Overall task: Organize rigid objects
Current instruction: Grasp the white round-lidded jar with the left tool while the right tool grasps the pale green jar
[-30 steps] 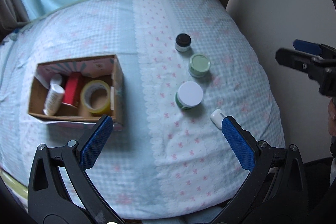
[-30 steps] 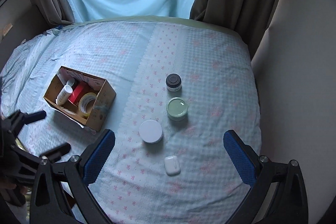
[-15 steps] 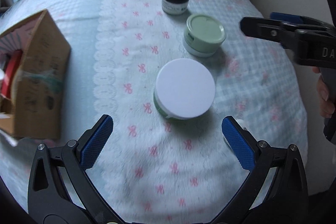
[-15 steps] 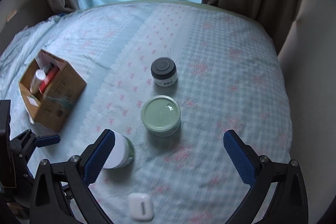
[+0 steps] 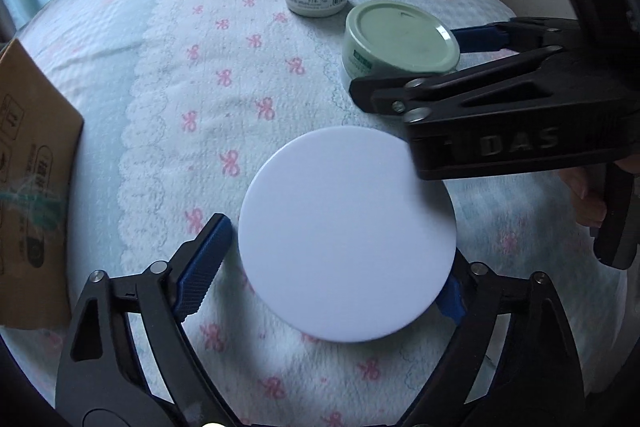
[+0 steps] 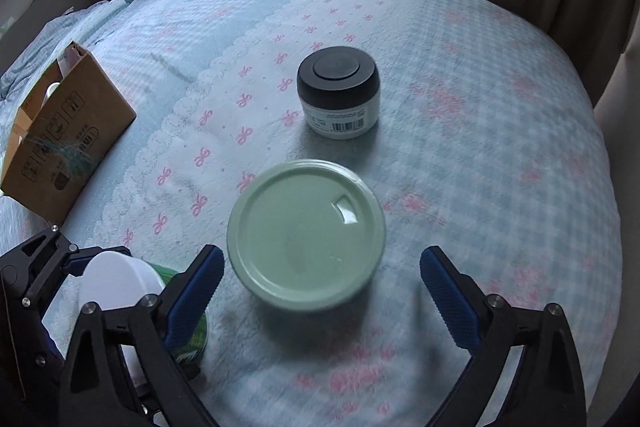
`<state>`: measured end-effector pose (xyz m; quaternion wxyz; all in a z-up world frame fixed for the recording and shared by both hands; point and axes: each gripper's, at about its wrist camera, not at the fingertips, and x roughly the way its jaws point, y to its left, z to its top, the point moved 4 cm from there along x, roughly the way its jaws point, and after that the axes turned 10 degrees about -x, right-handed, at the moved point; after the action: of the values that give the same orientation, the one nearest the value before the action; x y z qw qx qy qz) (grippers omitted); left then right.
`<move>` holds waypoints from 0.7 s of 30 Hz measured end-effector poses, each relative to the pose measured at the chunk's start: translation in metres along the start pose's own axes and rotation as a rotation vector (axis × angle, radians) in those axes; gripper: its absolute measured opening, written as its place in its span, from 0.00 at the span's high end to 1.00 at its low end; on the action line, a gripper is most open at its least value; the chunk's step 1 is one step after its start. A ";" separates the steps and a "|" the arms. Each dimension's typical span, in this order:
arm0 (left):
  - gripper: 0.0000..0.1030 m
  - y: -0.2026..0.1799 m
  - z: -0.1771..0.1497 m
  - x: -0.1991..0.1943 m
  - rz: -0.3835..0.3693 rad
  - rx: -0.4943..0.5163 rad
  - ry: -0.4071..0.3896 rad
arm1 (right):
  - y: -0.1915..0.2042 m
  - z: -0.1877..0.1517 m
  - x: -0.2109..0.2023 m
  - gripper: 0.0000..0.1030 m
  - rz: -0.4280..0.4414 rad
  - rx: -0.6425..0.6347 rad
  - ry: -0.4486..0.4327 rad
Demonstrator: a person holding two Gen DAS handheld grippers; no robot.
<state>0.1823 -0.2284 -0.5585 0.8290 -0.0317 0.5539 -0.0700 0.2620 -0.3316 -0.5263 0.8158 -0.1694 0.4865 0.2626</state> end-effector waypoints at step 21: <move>0.33 -0.004 0.004 -0.011 -0.022 0.003 -0.022 | 0.004 0.014 0.010 0.35 -0.004 -0.019 -0.019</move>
<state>0.1817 -0.2307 -0.5468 0.8342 -0.0374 0.5444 -0.0796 0.2732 -0.3179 -0.5291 0.8194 -0.1754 0.4759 0.2672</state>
